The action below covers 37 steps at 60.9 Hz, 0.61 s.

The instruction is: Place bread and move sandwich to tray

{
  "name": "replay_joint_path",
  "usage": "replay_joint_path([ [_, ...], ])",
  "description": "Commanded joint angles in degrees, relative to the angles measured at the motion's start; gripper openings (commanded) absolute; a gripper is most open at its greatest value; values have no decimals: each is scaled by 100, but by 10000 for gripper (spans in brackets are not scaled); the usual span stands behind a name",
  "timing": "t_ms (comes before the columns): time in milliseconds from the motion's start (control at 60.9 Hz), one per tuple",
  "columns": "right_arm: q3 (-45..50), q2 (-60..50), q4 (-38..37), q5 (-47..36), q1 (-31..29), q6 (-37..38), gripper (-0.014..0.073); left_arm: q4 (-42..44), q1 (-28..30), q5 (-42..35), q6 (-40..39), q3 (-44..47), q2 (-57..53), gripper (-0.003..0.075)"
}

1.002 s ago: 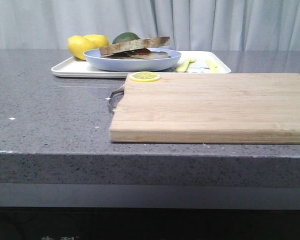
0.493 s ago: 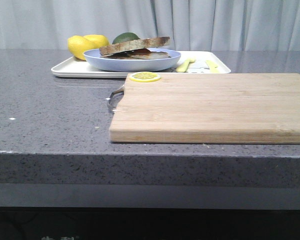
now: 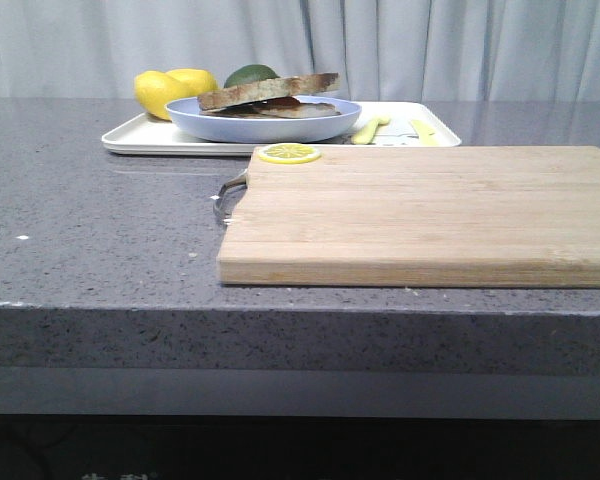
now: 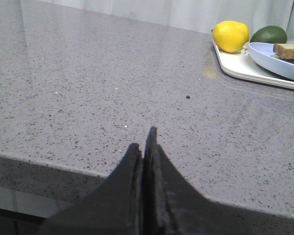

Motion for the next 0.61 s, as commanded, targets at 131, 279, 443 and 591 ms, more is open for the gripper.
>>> replay_joint_path([
  [131, -146, 45, -6, -467, 18, -34, -60, -55, 15, -440, -57, 6, -130, -20],
  [279, -146, 45, -6, -467, 18, -34, -60, -55, 15, -440, -57, 6, -130, -20],
  [443, -146, 45, 19, -555, 11, -34, -60, -55, 15, -440, -57, 6, -130, -20],
  [591, -146, 45, 19, -521, 11, -34, -60, -55, 15, -440, -57, 6, -130, -20],
])
